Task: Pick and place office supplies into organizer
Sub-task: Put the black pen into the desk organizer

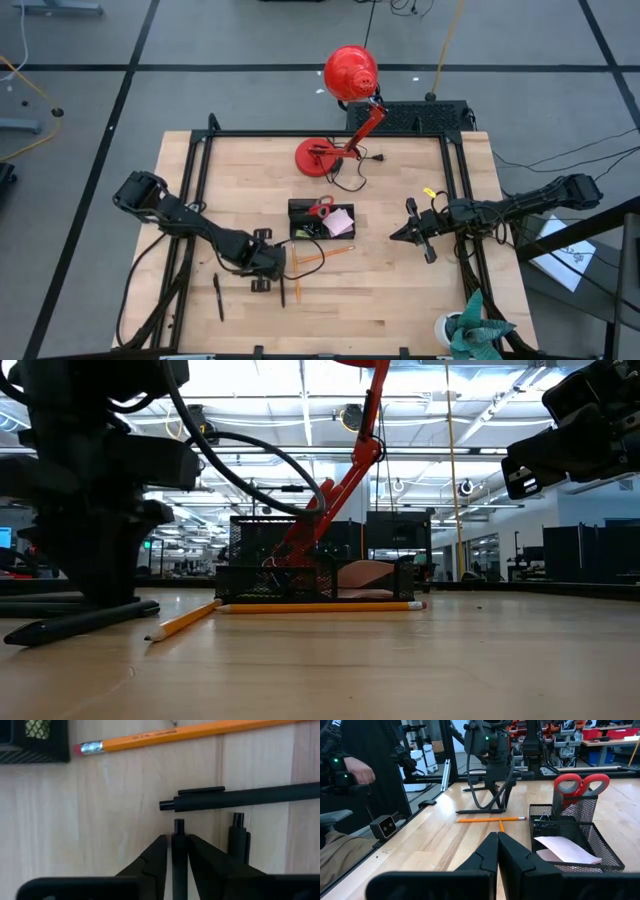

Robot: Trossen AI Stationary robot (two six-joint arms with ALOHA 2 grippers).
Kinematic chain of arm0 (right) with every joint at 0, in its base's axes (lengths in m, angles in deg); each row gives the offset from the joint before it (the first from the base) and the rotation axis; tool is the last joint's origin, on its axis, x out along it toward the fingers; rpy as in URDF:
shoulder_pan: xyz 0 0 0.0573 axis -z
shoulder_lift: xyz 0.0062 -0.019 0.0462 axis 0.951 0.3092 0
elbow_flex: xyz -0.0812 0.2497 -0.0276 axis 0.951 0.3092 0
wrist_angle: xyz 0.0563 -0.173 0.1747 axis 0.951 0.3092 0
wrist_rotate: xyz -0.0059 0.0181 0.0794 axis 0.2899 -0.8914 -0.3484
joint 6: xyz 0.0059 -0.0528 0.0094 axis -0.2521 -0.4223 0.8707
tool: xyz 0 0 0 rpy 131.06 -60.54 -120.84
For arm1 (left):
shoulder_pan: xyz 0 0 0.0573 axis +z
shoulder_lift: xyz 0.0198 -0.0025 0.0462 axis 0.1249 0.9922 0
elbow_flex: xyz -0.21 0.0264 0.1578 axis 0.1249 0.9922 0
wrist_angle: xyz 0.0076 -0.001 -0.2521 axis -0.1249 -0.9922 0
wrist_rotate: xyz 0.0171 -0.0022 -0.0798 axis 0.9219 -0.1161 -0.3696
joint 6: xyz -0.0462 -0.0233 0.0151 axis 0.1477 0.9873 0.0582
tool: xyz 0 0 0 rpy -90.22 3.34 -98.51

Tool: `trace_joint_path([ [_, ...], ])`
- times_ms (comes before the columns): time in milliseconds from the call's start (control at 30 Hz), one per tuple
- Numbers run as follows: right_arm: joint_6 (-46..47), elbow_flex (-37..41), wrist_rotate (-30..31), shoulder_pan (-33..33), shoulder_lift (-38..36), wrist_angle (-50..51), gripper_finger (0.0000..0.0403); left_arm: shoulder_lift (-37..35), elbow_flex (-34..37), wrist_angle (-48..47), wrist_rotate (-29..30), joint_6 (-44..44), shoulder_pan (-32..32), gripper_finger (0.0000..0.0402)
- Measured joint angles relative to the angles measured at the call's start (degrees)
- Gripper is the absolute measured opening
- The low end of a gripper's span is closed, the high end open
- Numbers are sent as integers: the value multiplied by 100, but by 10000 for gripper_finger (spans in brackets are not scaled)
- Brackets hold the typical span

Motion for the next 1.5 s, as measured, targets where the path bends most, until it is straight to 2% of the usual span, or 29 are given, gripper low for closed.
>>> trace_joint_path([
  [133, 0, -2, -1, 0, 0, -2, 4, 0, 0, -3, 7, 0, 39, 111],
  [300, 0, -2, 1, 0, 0, -2, 4, 0, 0, -2, -4, 92, 44, 116],
  [400, 0, 0, 1, 0, 0, -1, 4, 0, 2, 0, -58, 127, 42, 97],
  [600, 0, 0, 1, 0, 0, -2, 4, -9, 0, 57, -162, 110, 38, 18],
  [667, 0, -1, 0, 0, 0, -2, 4, -9, 0, 83, -165, 102, 38, 17],
  [767, 0, -1, 0, 0, 0, -2, 4, -7, 0, 88, -119, 52, 36, 41],
  [900, 0, 0, 0, 0, 0, -2, 4, 3, -23, 97, 176, -127, -12, 57],
  [1100, 0, 0, 1, 0, 0, -2, 4, -23, -233, 34, 640, -466, 29, 29],
  [1200, 0, -1, 1, 0, 0, -2, 4, -53, -351, -12, 1125, -628, 164, 25],
  [1367, 0, -1, 1, 0, -2, -2, 4, -370, -535, -112, 1488, -877, 289, 44],
  [1500, 0, -1, 0, 0, 13, 26, 4, -896, -545, 116, 1985, -1218, 308, 40],
])
